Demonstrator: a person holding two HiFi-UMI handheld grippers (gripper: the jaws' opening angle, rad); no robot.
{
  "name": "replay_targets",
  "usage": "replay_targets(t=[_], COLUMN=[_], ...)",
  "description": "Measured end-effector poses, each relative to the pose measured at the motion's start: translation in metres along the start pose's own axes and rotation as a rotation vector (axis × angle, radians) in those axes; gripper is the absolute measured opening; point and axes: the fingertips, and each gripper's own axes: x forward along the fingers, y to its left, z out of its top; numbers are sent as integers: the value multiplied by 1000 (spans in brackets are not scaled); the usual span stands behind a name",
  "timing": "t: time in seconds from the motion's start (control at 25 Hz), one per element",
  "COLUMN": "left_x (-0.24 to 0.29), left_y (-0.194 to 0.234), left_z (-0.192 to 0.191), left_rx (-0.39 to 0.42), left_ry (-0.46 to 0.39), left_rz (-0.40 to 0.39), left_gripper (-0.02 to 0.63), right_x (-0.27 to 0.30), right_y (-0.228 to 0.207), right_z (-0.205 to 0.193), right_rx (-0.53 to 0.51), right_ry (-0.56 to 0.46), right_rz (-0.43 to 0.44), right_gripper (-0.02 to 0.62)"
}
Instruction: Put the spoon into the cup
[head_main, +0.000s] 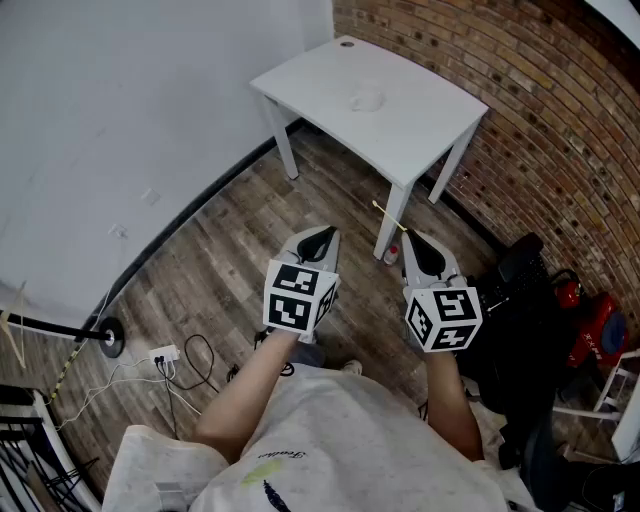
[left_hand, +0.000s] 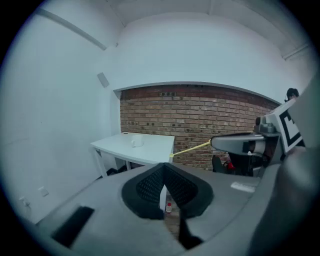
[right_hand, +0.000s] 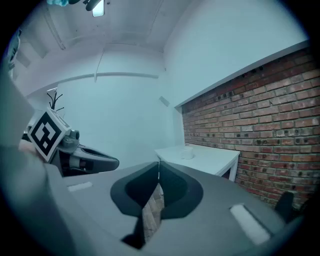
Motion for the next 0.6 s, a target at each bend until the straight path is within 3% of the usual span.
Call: replay_targets(t=[0.6], left_x=[39], left_y=[46], left_z=[5], left_rx=[-26], left_ry=[8], left_rz=[-40], left_gripper=[-8], right_x=[53], right_y=[-8], right_z=[0], right_rx=[14], right_ry=[29], right_rz=[-36], right_gripper=[15])
